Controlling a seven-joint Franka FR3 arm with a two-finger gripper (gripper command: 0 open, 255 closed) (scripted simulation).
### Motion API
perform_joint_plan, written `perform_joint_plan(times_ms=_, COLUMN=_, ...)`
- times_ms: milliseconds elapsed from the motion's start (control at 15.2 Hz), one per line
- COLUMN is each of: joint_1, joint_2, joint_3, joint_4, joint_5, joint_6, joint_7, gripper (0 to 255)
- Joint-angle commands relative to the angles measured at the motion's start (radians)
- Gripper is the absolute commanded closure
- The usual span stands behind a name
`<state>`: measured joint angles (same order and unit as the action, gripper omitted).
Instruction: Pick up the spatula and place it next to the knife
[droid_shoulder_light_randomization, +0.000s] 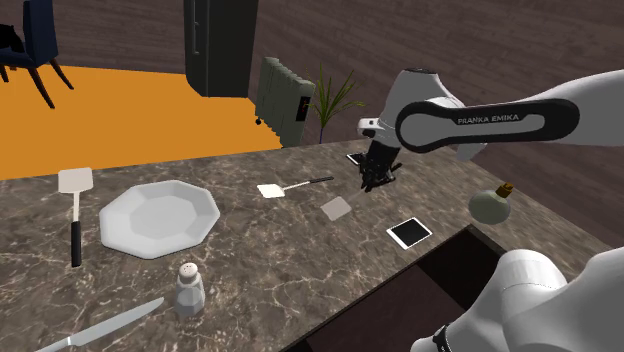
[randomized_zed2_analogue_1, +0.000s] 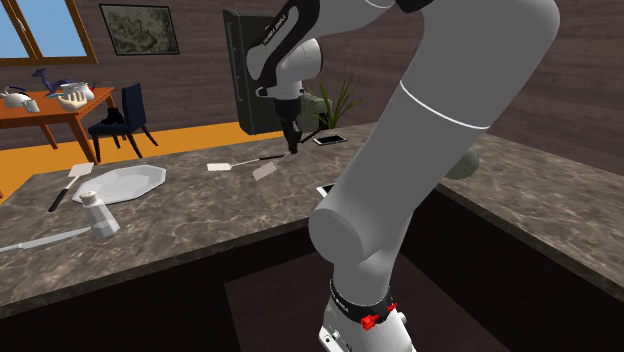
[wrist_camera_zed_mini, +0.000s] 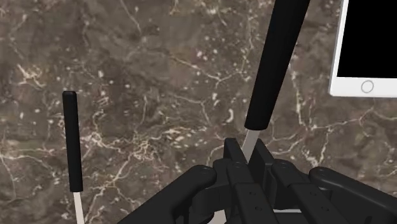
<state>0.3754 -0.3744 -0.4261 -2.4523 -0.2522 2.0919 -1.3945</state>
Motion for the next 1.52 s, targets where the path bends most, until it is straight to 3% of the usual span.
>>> perform_joint_plan(times_ms=0, joint_1=0.021, joint_2=-0.003, joint_3=0.035, joint_4=-0.006, joint_5=0.013, joint_6=-0.003, joint_7=0.049, gripper=255)
perform_joint_plan(times_ms=726, joint_1=0.155, joint_2=0.059, joint_3=0.223, joint_4=0.034, joint_5=0.111, joint_6=-0.013, joint_7=0.307, gripper=255)
perform_joint_plan(times_ms=1452, joint_1=0.278, joint_2=0.238, joint_3=0.377, joint_4=0.215, joint_5=0.186, joint_6=-0.034, joint_7=0.535, gripper=255)
